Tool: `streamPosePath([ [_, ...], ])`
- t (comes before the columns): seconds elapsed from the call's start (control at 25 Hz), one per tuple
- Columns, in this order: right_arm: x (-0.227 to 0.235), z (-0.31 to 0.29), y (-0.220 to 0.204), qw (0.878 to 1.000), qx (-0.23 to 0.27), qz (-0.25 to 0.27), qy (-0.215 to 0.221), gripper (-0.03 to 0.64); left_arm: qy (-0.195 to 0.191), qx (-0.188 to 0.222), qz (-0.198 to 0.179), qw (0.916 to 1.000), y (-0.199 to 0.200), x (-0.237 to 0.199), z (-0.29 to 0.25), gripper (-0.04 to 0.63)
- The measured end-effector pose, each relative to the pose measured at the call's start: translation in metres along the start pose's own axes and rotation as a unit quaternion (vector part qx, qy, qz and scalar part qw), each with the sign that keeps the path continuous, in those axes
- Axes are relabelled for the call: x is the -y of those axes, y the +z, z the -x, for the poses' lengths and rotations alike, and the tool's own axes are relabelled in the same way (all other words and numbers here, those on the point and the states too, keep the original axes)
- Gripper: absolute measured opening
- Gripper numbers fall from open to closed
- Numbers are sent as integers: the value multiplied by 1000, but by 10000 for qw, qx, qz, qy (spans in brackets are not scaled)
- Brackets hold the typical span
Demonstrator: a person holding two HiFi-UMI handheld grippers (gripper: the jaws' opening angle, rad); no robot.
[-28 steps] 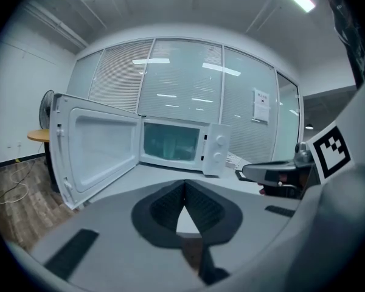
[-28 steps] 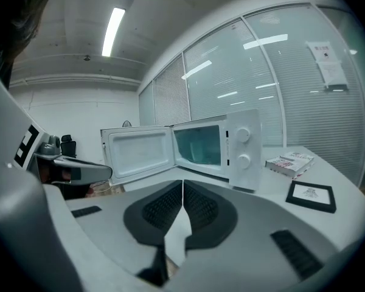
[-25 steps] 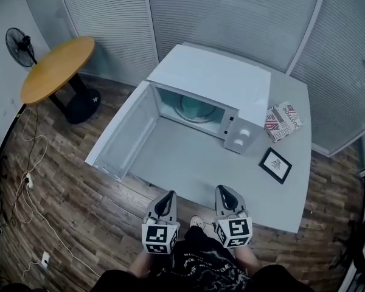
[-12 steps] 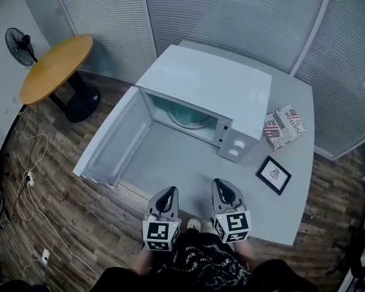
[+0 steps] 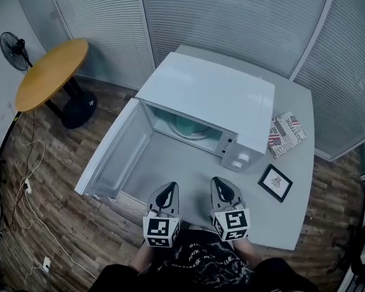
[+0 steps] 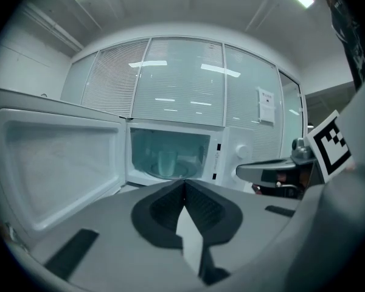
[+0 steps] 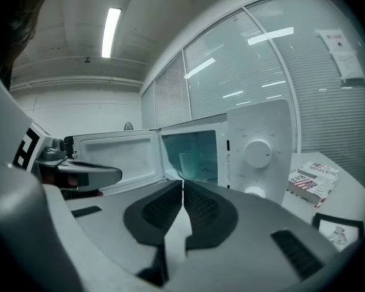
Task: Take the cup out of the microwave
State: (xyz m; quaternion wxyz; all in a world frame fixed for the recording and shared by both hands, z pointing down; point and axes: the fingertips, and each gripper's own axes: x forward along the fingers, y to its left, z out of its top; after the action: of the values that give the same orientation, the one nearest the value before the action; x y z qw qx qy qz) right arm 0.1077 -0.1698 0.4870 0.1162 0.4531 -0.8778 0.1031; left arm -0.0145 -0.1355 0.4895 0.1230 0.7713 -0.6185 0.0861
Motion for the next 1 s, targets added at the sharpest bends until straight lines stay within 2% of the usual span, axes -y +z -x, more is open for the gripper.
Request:
streamPosePath([
  [0.64,-7,-59,13,9984,-86,-110,-549,9,-396,-79,-127,9991,10,-54,-39,7],
  [1.0,-7,-87,17,9975,-155,-269,-632,159,-809,-122,-150,9965,17,-63,-56,8],
])
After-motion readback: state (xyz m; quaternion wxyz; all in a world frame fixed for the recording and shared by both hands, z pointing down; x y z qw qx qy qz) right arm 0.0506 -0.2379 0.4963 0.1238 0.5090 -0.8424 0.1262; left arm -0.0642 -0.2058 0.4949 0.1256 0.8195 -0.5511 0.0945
